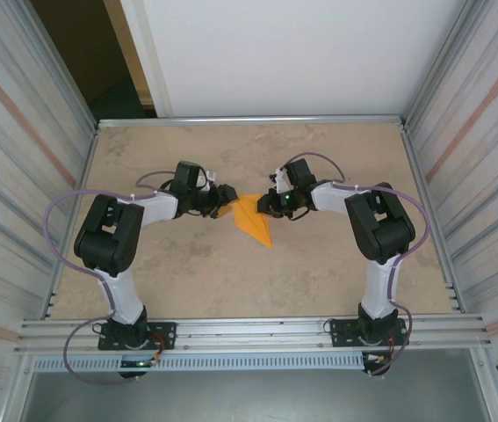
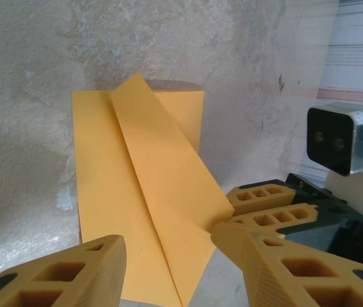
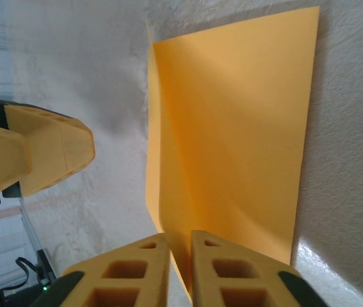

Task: Fold a paper plane with a square sheet of paper (pick it up from the middle)
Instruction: Pick up the paper from the center of the table.

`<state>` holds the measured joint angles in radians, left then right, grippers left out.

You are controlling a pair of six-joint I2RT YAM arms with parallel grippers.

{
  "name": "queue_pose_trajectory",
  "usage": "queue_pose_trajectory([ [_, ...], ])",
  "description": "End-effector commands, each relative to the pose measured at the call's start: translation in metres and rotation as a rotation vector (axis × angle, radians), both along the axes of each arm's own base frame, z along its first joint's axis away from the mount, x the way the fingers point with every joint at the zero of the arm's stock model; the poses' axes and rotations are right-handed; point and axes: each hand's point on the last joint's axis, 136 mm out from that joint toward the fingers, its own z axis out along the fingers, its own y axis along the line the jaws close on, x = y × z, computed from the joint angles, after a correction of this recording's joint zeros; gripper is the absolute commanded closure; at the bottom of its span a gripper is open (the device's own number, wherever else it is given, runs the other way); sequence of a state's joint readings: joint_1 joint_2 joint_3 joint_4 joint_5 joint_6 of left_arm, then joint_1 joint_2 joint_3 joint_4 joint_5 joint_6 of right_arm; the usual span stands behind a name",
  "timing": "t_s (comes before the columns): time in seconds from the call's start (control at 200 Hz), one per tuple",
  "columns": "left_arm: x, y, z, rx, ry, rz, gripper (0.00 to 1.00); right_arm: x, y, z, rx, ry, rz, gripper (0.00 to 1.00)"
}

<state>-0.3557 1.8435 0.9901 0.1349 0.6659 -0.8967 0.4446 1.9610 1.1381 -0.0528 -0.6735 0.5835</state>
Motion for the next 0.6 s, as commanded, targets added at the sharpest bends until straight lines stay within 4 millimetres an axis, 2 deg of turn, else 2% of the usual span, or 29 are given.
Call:
queue_pose_trajectory([
  [0.0,-0.003,-0.003,0.017,-0.045,-0.028,-0.018,0.49,0.003,0.005,0.006,0.030,-0.020,0.030,0.92],
  [0.08,-0.004,-0.004,0.023,-0.057,-0.047,-0.029,0.49,0.007,0.003,0.016,0.056,-0.040,0.012,0.97],
  [0.18,-0.006,-0.008,0.037,-0.097,-0.089,-0.046,0.48,0.013,0.000,0.039,0.105,-0.085,-0.016,0.99],
  [0.461,-0.014,-0.026,0.105,-0.284,-0.306,-0.147,0.39,0.015,-0.008,0.118,0.245,-0.217,-0.056,0.99],
  [0.596,-0.021,-0.037,0.128,-0.322,-0.389,-0.199,0.30,0.014,-0.009,0.144,0.316,-0.237,-0.063,0.99],
])
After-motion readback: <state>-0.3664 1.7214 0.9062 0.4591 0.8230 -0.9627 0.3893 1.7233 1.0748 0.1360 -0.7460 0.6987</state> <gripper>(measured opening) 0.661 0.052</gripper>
